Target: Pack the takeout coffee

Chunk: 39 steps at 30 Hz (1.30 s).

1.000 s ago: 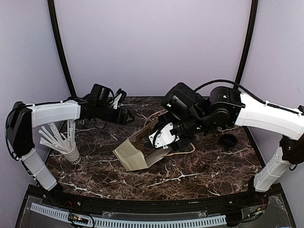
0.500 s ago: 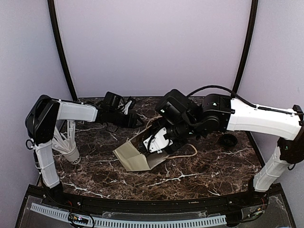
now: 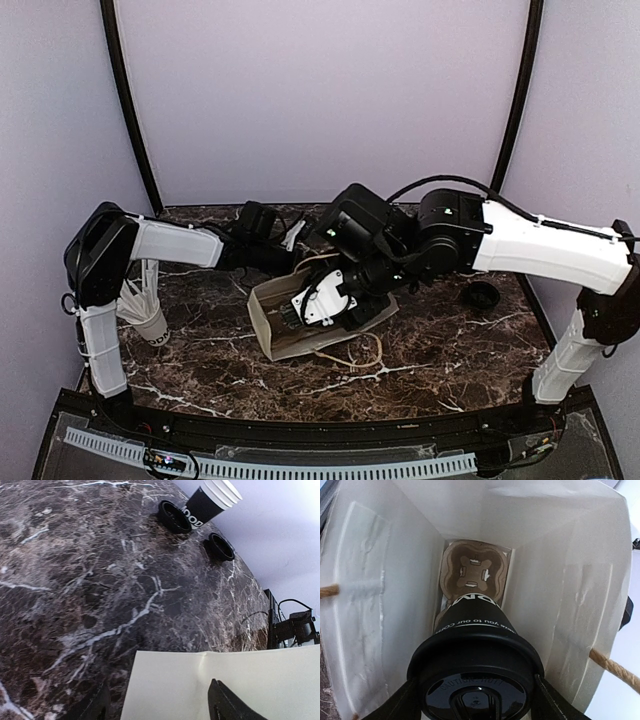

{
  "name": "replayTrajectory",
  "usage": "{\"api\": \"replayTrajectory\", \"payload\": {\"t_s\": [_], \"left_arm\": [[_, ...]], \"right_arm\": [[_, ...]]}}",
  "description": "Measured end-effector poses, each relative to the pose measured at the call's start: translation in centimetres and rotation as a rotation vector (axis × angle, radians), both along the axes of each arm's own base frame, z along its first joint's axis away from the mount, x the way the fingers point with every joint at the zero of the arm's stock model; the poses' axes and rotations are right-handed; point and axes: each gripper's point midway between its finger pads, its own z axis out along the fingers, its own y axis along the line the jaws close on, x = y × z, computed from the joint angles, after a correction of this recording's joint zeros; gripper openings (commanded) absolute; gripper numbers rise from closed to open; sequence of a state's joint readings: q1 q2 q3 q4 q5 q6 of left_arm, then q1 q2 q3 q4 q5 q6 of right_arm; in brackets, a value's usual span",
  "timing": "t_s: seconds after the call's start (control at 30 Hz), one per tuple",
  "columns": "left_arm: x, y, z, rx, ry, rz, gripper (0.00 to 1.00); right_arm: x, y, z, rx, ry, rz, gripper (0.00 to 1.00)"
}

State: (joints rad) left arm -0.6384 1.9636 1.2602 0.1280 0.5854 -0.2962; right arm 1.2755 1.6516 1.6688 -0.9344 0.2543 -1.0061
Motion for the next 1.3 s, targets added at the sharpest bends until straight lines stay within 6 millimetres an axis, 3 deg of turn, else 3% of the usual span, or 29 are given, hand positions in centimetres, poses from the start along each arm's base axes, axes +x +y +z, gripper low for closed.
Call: {"api": "replayTrajectory", "payload": {"t_s": [0.17,0.4,0.7,1.3], "left_arm": [[-1.7,-1.8,0.4,-0.028,-0.016,-0.056,0.69],[-2.0,-1.0,-0.1,-0.029,-0.021,-0.03,0.69],[-1.9,-1.0,1.7,-0.081,-0.062,-0.019,0.69],[-3.0,-1.5,2.4,-0.162,-0.034,-0.065,0.68]], "right_arm": [[-1.2,-0.8,-1.0,-0.045,0.019,-0.001,0.34],[-1.3,-3.2,-3.7,-0.155,-0.038,-0.036,0.34],[-0.8,-5.8,-6.4,-0.256,-0.124,-0.067,0.34],[2.8,-3.9,-5.4,-0.11,-0.177,-0.159,0.33]]}}
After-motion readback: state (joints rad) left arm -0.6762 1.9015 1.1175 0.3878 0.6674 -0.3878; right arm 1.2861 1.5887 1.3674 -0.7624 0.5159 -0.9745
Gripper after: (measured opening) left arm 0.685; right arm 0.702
